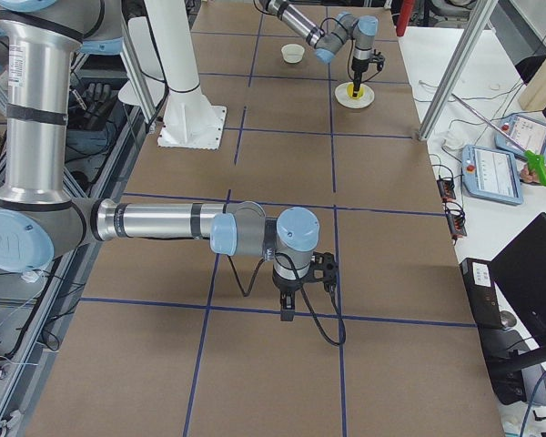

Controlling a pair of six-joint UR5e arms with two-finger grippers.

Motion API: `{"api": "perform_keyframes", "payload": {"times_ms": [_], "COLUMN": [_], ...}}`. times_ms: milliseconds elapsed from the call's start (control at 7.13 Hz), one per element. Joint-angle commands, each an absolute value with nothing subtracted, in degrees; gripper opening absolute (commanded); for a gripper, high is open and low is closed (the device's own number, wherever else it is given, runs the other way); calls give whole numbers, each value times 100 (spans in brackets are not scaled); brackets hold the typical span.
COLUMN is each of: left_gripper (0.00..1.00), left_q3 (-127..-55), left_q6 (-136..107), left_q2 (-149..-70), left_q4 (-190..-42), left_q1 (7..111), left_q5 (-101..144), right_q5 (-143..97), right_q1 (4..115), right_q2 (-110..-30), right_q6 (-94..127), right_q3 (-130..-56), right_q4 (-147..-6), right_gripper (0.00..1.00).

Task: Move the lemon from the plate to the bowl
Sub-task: 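Lower the left gripper and close it around the yellow lemon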

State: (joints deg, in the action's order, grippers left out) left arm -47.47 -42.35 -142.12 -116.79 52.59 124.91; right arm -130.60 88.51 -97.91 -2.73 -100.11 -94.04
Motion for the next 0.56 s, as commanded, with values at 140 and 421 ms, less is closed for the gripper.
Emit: {"api": "perform_keyframes", "payload": {"times_ms": [140,421], "left_gripper": [100,76], "left_q3": [-4667,-4667], "left_q6": [-4245,-4245], "left_q2": [-14247,-14247], "left_q4": [-11769,-11777], "left_q1": [5256,5256], "left_q5": [12393,12375], "right_q5": [-13061,-13061], "right_q1": [8851,8851], "right_q2": [-9791,-9791], "right_q6": [-272,-272], "right_q3": [-10011,-10011], "right_q4": [-9404,-9404], "right_gripper": [100,100]}}
